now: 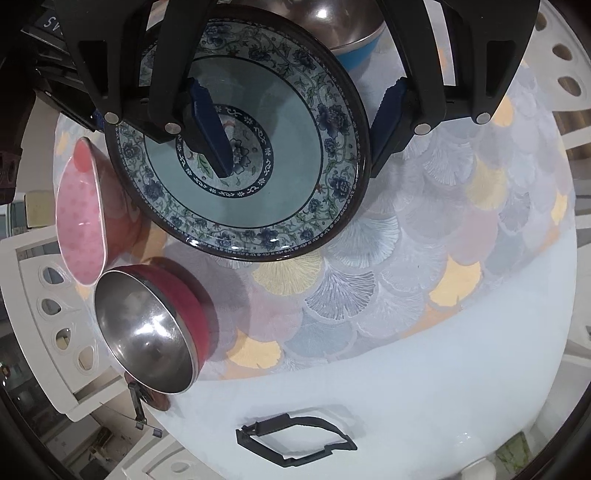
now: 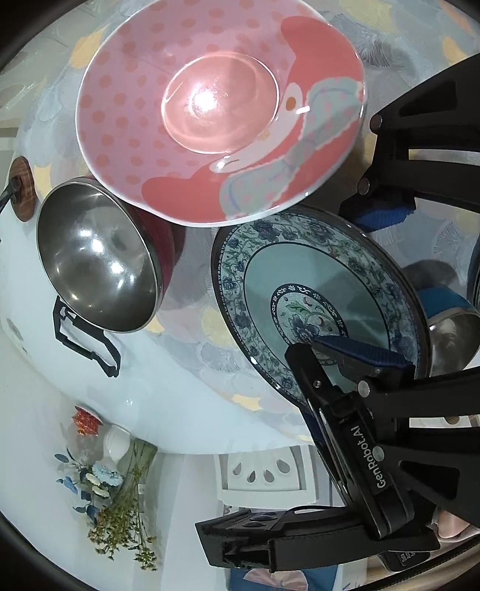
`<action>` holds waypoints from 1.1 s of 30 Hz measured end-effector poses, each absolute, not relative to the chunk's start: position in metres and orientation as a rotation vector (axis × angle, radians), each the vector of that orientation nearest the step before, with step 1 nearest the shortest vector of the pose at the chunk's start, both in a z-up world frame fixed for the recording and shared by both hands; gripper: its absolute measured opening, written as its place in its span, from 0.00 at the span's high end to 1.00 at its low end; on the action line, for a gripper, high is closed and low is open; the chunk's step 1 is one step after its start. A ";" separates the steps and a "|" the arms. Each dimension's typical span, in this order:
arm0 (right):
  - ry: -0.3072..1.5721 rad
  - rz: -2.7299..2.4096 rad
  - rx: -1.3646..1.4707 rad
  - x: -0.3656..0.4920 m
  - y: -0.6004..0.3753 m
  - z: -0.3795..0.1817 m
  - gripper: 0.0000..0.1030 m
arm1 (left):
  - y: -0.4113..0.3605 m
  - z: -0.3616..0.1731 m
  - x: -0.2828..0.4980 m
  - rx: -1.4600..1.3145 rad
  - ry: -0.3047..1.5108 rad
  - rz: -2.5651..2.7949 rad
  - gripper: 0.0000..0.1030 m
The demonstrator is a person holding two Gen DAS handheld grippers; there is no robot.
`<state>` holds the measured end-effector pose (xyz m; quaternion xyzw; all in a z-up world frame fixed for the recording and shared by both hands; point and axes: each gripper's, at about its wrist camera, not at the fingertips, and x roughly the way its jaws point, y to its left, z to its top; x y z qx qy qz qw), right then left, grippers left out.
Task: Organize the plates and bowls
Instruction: 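Lift the floral plate with both grippers and carry it toward the plate stack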
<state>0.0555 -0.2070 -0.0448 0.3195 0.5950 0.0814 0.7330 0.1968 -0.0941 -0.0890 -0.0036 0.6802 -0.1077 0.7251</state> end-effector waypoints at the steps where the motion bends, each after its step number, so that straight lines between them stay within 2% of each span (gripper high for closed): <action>1: 1.306 0.181 0.705 0.055 -0.207 -0.044 0.53 | -0.093 -0.087 0.197 -0.011 1.500 -0.238 0.34; 18: 1.304 0.216 0.719 0.049 -0.209 -0.041 0.61 | -0.083 -0.083 0.194 -0.052 1.499 -0.245 0.37; 22: 1.358 0.211 0.725 0.048 -0.208 -0.048 0.60 | -0.076 -0.086 0.195 -0.059 1.508 -0.237 0.37; 28: 1.400 0.110 0.722 0.038 -0.225 -0.063 0.60 | -0.068 -0.117 0.204 -0.037 1.571 -0.176 0.37; 33: 1.361 0.053 0.729 0.042 -0.239 -0.068 0.60 | -0.072 -0.134 0.212 -0.035 1.571 -0.188 0.37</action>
